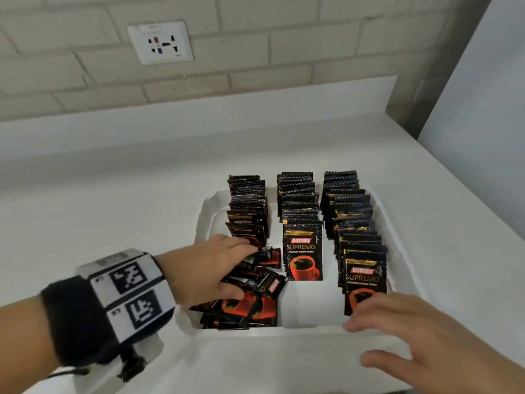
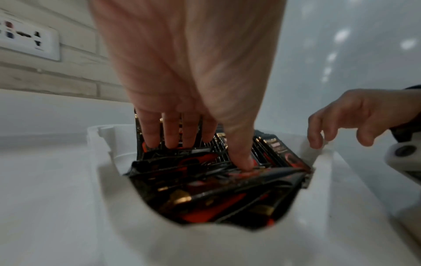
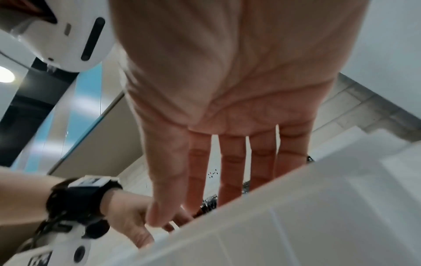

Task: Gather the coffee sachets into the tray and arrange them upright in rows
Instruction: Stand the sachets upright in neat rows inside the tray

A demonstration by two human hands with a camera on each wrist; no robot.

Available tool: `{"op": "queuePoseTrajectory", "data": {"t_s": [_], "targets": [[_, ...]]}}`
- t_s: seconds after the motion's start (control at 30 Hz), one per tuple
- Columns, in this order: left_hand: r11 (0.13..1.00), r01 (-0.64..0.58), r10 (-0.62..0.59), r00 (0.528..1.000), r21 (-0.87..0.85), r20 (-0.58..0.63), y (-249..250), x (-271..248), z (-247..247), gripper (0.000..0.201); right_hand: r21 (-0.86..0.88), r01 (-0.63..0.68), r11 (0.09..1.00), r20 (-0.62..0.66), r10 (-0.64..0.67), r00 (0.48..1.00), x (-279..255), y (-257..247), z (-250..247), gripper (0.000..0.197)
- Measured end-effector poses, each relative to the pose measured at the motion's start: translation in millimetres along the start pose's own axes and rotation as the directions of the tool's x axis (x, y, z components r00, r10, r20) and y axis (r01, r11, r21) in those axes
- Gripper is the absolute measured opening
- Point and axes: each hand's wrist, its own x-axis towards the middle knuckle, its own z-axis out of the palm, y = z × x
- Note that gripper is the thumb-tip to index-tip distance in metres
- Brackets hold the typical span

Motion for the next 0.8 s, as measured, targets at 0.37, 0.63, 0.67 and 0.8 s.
{"op": "queuePoseTrajectory", "data": {"t_s": [0.37,0.63,0.67,0.8], "targets": [[0.995,0.033,-0.04,0.997,0.099,0.07,-3.9,25.5,-0.1,0.071,0.109,-0.15,0.983,0.168,0.13,0.977,-3.9,11.4,6.9,0.066],[0.994,0.03,-0.043,0.991,0.103,0.126,-5.8,30.5,-5.6,0.082,0.049,-0.2,0.979,0.25,0.182,0.951,-1.5,11.3,8.2,0.075],[0.995,0.026,-0.038,0.992,0.095,0.121,-6.6,30.8,-5.0,0.081,0.04,-0.2,0.979,0.256,0.183,0.949,-0.7,10.6,8.5,0.071],[0.996,0.01,-0.015,0.998,0.092,0.053,-10.0,31.6,-0.3,0.072,0.032,-0.171,0.985,0.226,0.159,0.961,2.8,1.1,4.4,0.046]]}}
